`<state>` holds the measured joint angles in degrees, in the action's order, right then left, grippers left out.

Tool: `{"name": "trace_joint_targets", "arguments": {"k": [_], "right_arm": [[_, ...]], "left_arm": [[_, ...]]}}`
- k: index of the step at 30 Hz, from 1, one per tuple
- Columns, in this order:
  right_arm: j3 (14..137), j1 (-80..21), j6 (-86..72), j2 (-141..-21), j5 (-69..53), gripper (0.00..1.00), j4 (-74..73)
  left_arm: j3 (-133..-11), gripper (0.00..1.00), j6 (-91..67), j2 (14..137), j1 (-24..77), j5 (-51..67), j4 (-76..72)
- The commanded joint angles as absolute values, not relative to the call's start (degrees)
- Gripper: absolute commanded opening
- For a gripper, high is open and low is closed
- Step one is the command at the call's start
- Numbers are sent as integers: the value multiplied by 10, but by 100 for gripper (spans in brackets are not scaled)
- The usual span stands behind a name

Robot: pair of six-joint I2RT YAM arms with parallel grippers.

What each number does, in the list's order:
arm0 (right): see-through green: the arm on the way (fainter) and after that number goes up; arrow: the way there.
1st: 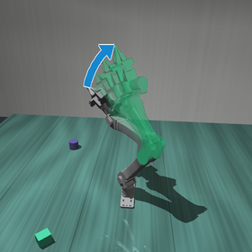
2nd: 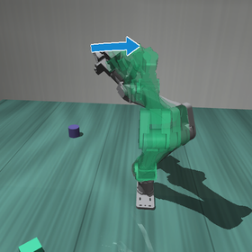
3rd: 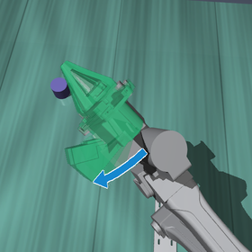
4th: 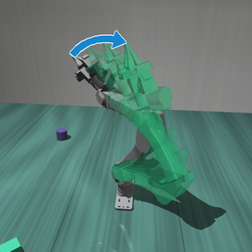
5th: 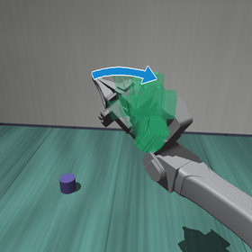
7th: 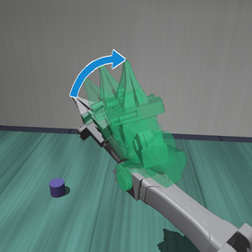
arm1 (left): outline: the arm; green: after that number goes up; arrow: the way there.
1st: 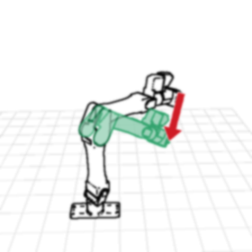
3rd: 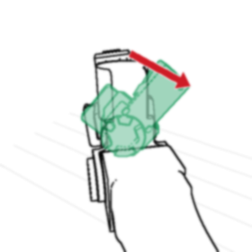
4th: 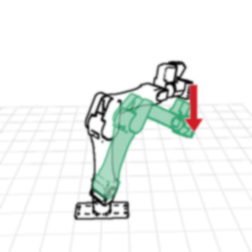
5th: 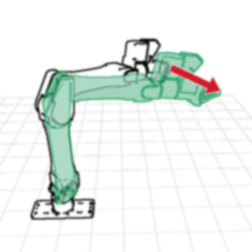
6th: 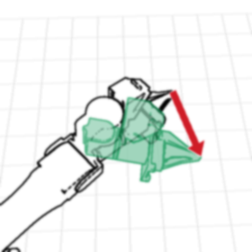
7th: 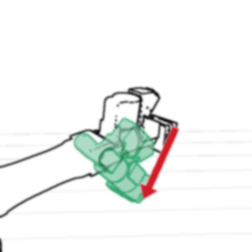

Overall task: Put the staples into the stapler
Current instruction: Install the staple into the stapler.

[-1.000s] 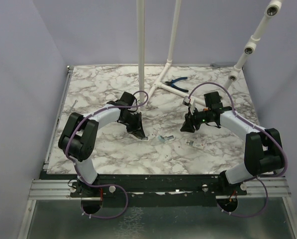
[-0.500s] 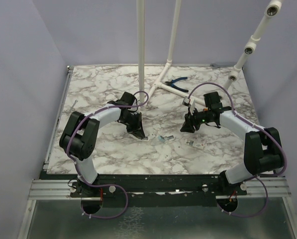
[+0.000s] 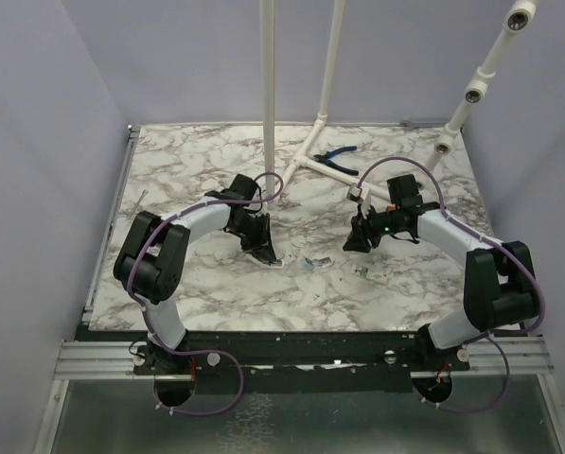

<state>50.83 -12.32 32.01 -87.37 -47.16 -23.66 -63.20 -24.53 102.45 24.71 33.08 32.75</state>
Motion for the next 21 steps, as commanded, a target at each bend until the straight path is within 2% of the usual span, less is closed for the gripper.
{"name": "trace_joint_targets", "arguments": {"k": [1, 21], "right_arm": [[520, -125, 328, -876, -466, 43, -243], [520, -125, 326, -876, -465, 43, -242]], "left_arm": [[-639, 0, -240, 1030, 243, 316, 335], [-636, 0, -244, 1039, 244, 308, 338]]}}
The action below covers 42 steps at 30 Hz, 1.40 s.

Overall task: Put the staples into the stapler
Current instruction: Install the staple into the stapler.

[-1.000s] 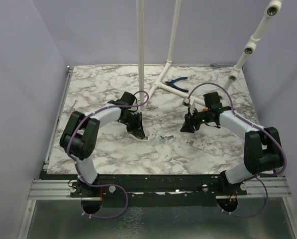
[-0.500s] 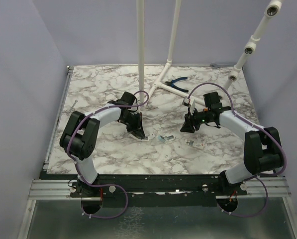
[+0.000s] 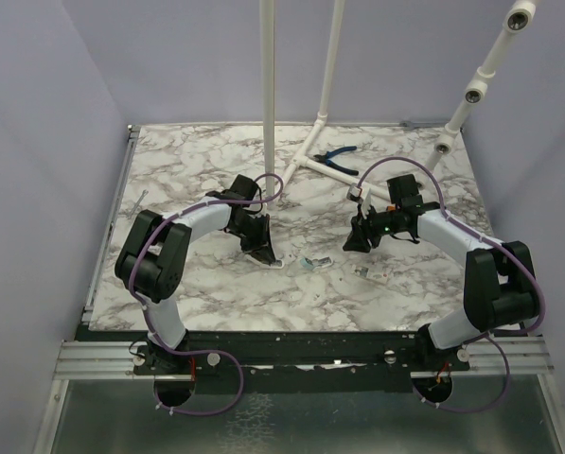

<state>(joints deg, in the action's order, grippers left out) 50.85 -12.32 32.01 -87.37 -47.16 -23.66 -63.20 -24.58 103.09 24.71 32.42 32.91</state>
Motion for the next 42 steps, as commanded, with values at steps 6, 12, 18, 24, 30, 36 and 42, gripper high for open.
{"name": "trace_joint_targets", "arguments": {"k": [6, 12, 18, 24, 30, 36, 42], "right_arm": [[520, -125, 326, -876, -466, 43, -242], [521, -125, 326, -876, -466, 43, -242], [521, -125, 326, -877, -468, 43, -242], [521, -125, 326, -876, -468, 43, -243], [521, -125, 325, -876, -469, 43, -243], [522, -125, 325, -877, -470, 43, -244], [522, -125, 325, -878, -471, 43, -244]], "left_arm": [[-639, 0, -243, 1040, 243, 306, 338], [-640, 4, -243, 1043, 244, 302, 340], [-642, 10, -241, 1042, 244, 299, 342], [-644, 13, -239, 1042, 244, 295, 344], [-645, 14, -236, 1038, 244, 291, 346], [-647, 14, -234, 1037, 244, 287, 349], [-654, 18, -230, 1033, 246, 295, 349]]}}
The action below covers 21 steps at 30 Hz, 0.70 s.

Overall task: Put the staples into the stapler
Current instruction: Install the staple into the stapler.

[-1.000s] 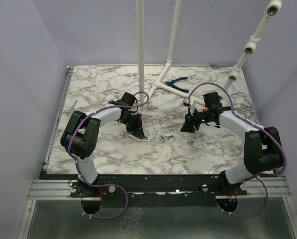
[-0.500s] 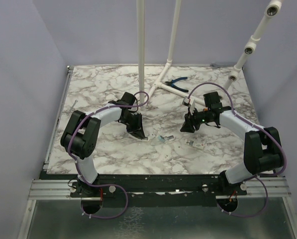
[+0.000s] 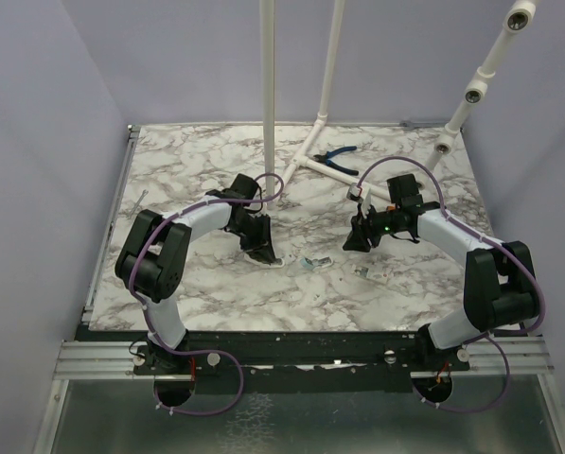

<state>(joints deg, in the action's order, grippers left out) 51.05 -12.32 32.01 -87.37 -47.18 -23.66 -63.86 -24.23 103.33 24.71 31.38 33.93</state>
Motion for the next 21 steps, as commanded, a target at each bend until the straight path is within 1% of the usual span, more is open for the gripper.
{"name": "trace_joint_targets", "arguments": {"k": [1, 7, 12, 21], "right_arm": [[522, -125, 325, -879, -472, 43, -244], [522, -125, 327, -878, -476, 43, -243], [518, -125, 328, -869, -484, 43, -236], [523, -125, 338, -852, -489, 43, -244]], "left_arm": [[-655, 19, -229, 1031, 247, 297, 349], [-671, 24, -212, 1019, 257, 310, 344], [-675, 30, -196, 1001, 258, 334, 325], [-660, 40, -132, 938, 262, 362, 298]]}}
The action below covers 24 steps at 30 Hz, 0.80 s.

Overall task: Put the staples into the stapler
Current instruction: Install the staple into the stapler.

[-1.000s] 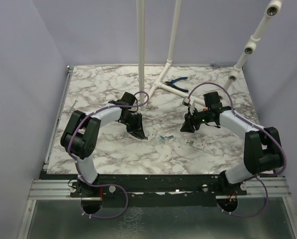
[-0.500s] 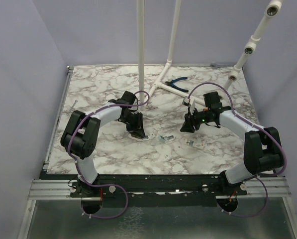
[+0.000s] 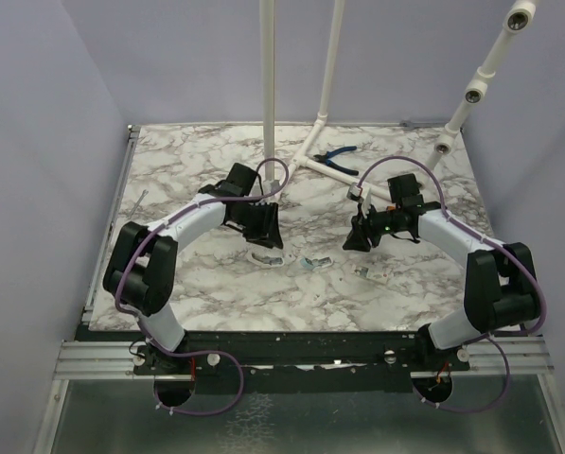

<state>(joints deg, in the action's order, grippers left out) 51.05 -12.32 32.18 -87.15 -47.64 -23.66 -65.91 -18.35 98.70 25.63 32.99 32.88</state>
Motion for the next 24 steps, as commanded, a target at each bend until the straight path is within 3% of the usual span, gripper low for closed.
{"name": "trace_joint_targets", "arguments": {"k": [1, 14, 21, 24], "right_arm": [[524, -125, 341, -849, -488, 43, -247], [525, -150, 335, -809, -482, 42, -240], [496, -150, 330, -781, -468, 42, -218], [494, -150, 332, -776, -459, 42, -218]], "left_arm": [[-648, 40, -125, 928, 263, 366, 292], [-520, 44, 108, 768, 300, 332, 219], [-549, 28, 211, 810, 312, 281, 205], [-560, 26, 259, 834, 314, 279, 206]]}}
